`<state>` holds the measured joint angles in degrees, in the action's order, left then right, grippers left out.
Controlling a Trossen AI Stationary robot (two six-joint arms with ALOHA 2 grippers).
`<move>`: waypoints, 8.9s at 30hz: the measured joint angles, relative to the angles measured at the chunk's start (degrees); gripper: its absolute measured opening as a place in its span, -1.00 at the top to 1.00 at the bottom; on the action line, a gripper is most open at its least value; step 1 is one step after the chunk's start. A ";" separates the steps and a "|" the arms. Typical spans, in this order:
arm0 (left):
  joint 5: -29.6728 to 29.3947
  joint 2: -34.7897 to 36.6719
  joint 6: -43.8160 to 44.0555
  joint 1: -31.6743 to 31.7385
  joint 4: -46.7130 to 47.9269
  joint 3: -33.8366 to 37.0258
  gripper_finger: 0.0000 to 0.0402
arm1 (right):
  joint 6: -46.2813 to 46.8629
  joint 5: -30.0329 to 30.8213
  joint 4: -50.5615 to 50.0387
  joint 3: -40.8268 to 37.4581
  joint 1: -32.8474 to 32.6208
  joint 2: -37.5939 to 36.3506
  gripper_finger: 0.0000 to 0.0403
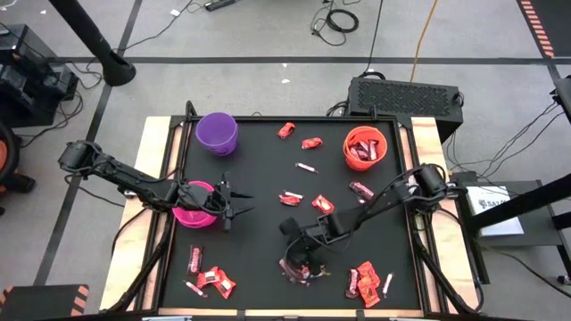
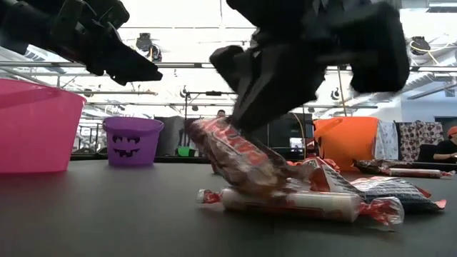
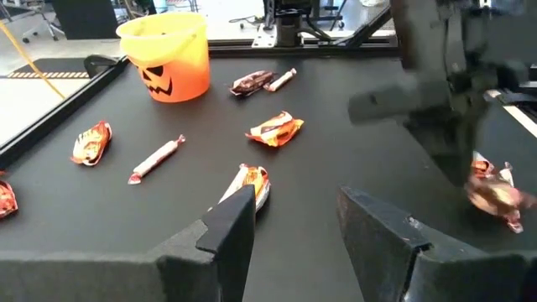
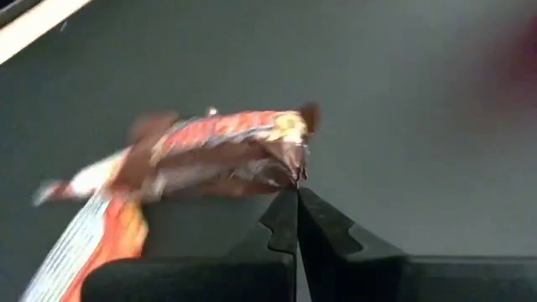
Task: Sort candy by brand, put in halloween buckets
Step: Put the brown candy into the orange bucket
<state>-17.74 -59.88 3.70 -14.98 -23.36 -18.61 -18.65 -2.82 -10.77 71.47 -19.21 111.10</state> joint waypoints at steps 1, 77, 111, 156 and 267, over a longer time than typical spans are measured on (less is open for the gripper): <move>0.00 0.00 -0.02 0.00 0.03 0.00 0.12 | 0.76 0.04 -3.65 1.25 0.28 -0.70 0.99; -0.02 0.00 0.33 0.00 1.17 0.04 0.12 | 60.17 11.77 5.65 -5.37 -5.88 3.94 0.95; -0.02 0.02 1.46 0.00 0.88 0.04 0.12 | 54.63 17.61 -4.02 2.23 -5.89 7.73 -0.44; -0.02 0.02 1.88 -0.04 1.34 0.04 0.12 | 55.87 39.26 -57.10 18.22 -4.06 -3.40 1.00; 4.28 0.02 -3.97 -0.04 -3.10 -0.61 0.12 | 89.58 0.95 -13.46 -22.63 -21.91 -21.55 0.13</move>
<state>-13.45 -59.86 -0.27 -15.03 -26.47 -19.22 70.93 -1.88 -24.24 48.84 -41.12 89.55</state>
